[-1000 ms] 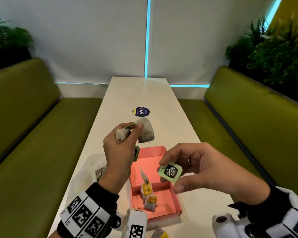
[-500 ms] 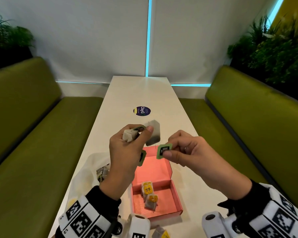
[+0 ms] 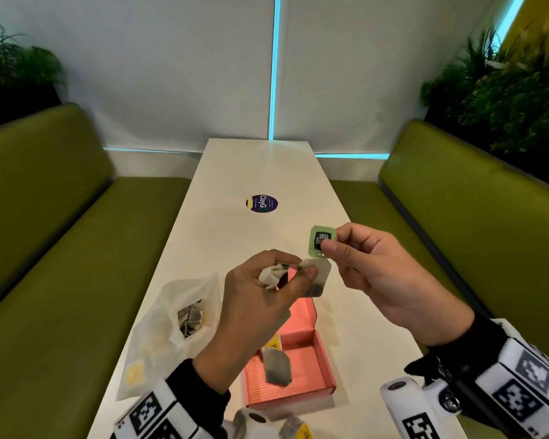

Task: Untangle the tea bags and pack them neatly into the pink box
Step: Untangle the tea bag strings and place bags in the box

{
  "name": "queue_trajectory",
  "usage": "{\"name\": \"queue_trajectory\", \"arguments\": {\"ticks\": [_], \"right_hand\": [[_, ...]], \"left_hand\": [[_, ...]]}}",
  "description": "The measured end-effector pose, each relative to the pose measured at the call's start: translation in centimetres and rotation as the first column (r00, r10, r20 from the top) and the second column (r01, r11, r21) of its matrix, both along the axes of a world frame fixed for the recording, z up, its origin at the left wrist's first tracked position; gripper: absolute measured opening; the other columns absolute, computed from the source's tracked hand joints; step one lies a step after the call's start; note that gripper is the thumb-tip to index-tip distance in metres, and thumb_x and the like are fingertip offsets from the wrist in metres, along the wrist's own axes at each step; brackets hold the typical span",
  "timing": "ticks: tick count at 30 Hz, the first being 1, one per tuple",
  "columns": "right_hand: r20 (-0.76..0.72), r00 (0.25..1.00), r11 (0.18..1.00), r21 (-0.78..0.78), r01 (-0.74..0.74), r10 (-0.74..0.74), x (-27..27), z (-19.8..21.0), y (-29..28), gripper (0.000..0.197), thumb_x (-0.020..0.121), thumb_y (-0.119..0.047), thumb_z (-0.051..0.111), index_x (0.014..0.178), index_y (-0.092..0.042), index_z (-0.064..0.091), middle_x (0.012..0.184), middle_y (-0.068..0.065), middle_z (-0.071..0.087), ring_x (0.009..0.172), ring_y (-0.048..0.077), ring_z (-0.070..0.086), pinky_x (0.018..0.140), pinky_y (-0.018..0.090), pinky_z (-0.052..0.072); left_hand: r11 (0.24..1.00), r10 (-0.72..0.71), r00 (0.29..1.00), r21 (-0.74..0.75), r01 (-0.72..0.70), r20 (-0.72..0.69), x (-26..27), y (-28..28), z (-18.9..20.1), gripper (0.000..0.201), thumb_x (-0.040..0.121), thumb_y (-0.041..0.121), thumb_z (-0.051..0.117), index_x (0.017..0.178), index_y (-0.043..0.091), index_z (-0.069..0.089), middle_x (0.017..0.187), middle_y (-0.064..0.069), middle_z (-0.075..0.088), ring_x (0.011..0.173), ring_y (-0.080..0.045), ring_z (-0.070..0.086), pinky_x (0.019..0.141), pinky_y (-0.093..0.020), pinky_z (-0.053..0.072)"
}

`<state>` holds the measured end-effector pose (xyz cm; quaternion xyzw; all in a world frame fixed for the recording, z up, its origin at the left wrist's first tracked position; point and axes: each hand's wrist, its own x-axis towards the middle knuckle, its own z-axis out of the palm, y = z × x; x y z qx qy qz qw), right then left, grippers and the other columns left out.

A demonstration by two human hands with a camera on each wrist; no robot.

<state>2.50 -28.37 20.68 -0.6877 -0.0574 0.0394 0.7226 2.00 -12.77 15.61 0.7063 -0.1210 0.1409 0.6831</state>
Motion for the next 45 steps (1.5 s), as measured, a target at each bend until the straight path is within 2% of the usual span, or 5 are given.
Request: {"name": "queue_trajectory", "arguments": {"ticks": [9, 25, 35, 40, 45], "right_hand": [[-0.149, 0.988, 0.989, -0.140, -0.047, 0.026, 0.1, -0.1, -0.1, 0.017, 0.081, -0.025, 0.061, 0.071, -0.012, 0.057, 0.042, 0.003, 0.043, 0.033, 0.008, 0.020, 0.033, 0.013, 0.013], [-0.214, 0.974, 0.947, -0.290, -0.139, 0.077, 0.0, -0.8, 0.1, 0.025, 0.086, -0.018, 0.063, 0.061, -0.011, 0.061, 0.050, 0.002, 0.056, 0.037, 0.013, 0.048, 0.038, 0.017, 0.033], [0.018, 0.984, 0.960, -0.225, -0.167, 0.175, -0.2, -0.1, -1.7, 0.020, 0.070, -0.019, 0.064, 0.074, 0.001, 0.066, 0.059, 0.008, 0.063, 0.045, 0.015, 0.057, 0.045, 0.019, 0.042], [0.070, 0.979, 0.967, -0.188, -0.174, 0.190, -0.2, -0.3, -1.5, 0.020, 0.070, -0.016, 0.064, 0.078, 0.002, 0.067, 0.060, 0.009, 0.062, 0.045, 0.014, 0.056, 0.046, 0.019, 0.043], [0.115, 0.965, 0.968, -0.114, -0.224, 0.237, -0.3, -0.4, -1.1, 0.015, 0.072, -0.014, 0.067, 0.085, -0.008, 0.066, 0.065, 0.006, 0.064, 0.047, 0.017, 0.057, 0.046, 0.021, 0.045]], "left_hand": [[0.969, -0.003, 0.940, 0.233, -0.081, 0.340, 0.0, 0.0, -1.2, 0.017, 0.072, 0.036, 0.071, 0.086, 0.028, 0.066, 0.066, 0.014, 0.060, 0.065, 0.000, 0.059, 0.058, -0.010, 0.043], [0.788, -0.051, 0.775, 0.502, -0.357, 0.630, -0.3, 0.6, -2.3, 0.014, 0.076, 0.027, 0.069, 0.089, 0.029, 0.065, 0.072, 0.008, 0.060, 0.057, -0.010, 0.056, 0.039, -0.027, 0.043], [0.989, 0.139, 0.965, 0.081, -0.124, -0.222, 0.5, 3.3, -1.7, 0.074, 0.051, 0.092, 0.046, 0.064, 0.020, 0.051, 0.046, 0.010, 0.043, 0.041, -0.007, 0.037, 0.044, -0.023, 0.033], [0.990, -0.088, 0.900, -0.139, 0.030, -0.427, 1.1, 2.9, -1.4, 0.065, 0.064, 0.063, 0.057, 0.081, 0.001, 0.061, 0.068, -0.013, 0.052, 0.043, -0.020, 0.042, 0.042, -0.022, 0.037], [0.935, -0.354, 0.823, -0.182, 0.303, -0.445, 1.1, 2.3, -1.0, 0.035, 0.071, 0.057, 0.065, 0.062, 0.023, 0.067, 0.077, -0.006, 0.066, 0.041, -0.013, 0.035, 0.040, -0.020, 0.027]]}}
